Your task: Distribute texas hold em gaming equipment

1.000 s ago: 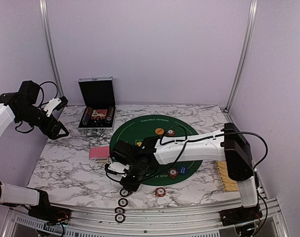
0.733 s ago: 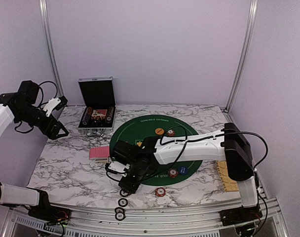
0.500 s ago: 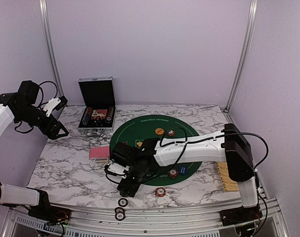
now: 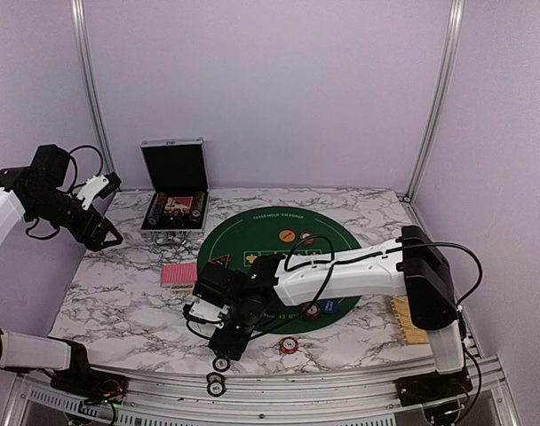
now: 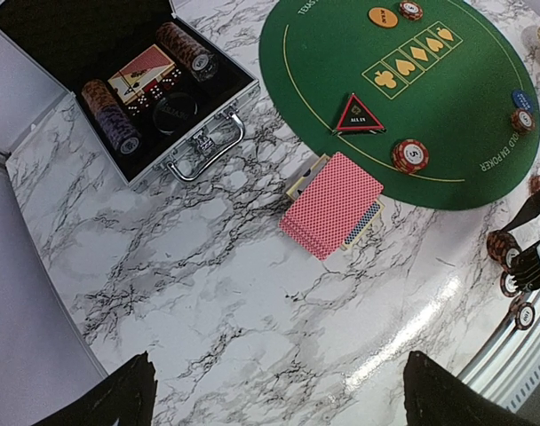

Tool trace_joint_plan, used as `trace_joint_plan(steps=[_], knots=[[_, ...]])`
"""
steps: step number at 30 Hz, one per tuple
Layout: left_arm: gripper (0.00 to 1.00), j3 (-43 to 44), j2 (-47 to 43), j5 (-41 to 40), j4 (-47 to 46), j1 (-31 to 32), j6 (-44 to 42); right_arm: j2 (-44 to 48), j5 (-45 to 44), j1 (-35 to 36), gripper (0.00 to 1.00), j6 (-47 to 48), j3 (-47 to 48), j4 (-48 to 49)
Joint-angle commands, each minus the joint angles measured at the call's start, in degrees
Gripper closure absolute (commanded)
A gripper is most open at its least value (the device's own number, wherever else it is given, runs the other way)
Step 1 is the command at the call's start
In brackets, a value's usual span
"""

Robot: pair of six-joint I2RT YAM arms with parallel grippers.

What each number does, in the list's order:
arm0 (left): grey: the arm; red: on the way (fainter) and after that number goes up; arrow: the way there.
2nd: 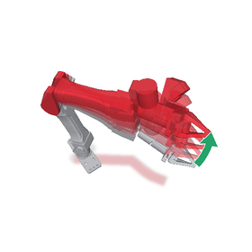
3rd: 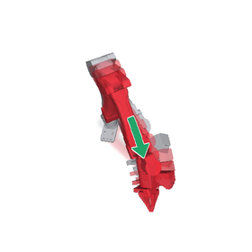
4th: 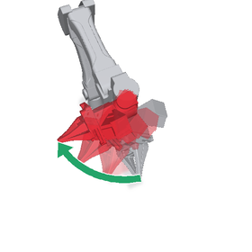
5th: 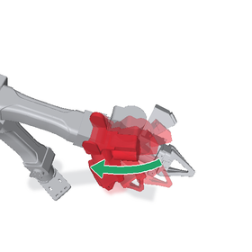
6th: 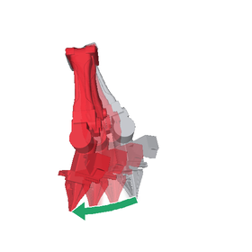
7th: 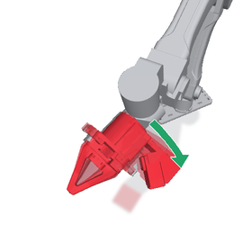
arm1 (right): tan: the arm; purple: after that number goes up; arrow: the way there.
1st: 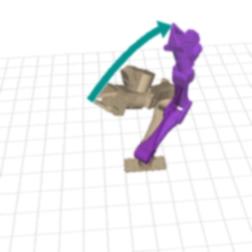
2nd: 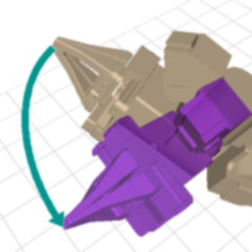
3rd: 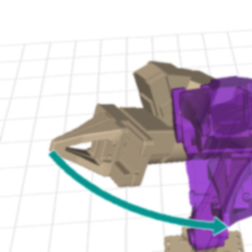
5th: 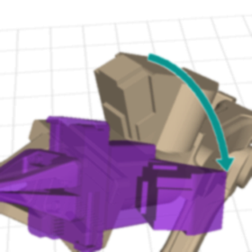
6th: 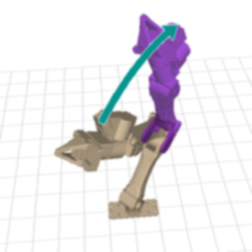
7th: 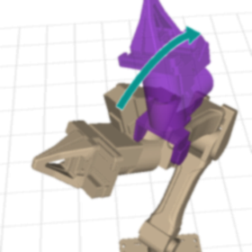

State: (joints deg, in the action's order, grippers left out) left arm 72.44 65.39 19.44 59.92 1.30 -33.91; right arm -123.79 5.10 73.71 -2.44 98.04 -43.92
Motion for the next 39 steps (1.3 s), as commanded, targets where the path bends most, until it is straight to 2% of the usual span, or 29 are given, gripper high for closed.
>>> trace_joint_plan(steps=[1, 18, 28, 34, 39], knots=[[0.01, 0.75, -1.40, -0.33, 1.87, 0.04, -0.63, -2.21, 0.13, 0.20, 0.33, 0.95, 2.66, 0.16], [0.01, 0.95, -0.91, -0.25, 1.95, 0.09, -0.59, -1.84, -2.08, 0.05, 0.59, 0.85, 2.87, 0.57], [0.01, 0.88, -0.87, -0.08, 1.91, 0.03, -0.45, 0.30, -3.85, -0.22, 0.70, 0.79, 2.97, 0.94], [0.01, 0.90, -0.78, 0.02, 1.95, 0.08, -0.27, 1.71, -4.83, -0.82, 0.81, 0.63, 3.02, 0.95], [0.01, 1.12, -0.61, 0.06, 1.95, 0.08, -0.19, 3.12, -4.80, -1.87, 0.84, 0.20, 3.55, 1.03]])
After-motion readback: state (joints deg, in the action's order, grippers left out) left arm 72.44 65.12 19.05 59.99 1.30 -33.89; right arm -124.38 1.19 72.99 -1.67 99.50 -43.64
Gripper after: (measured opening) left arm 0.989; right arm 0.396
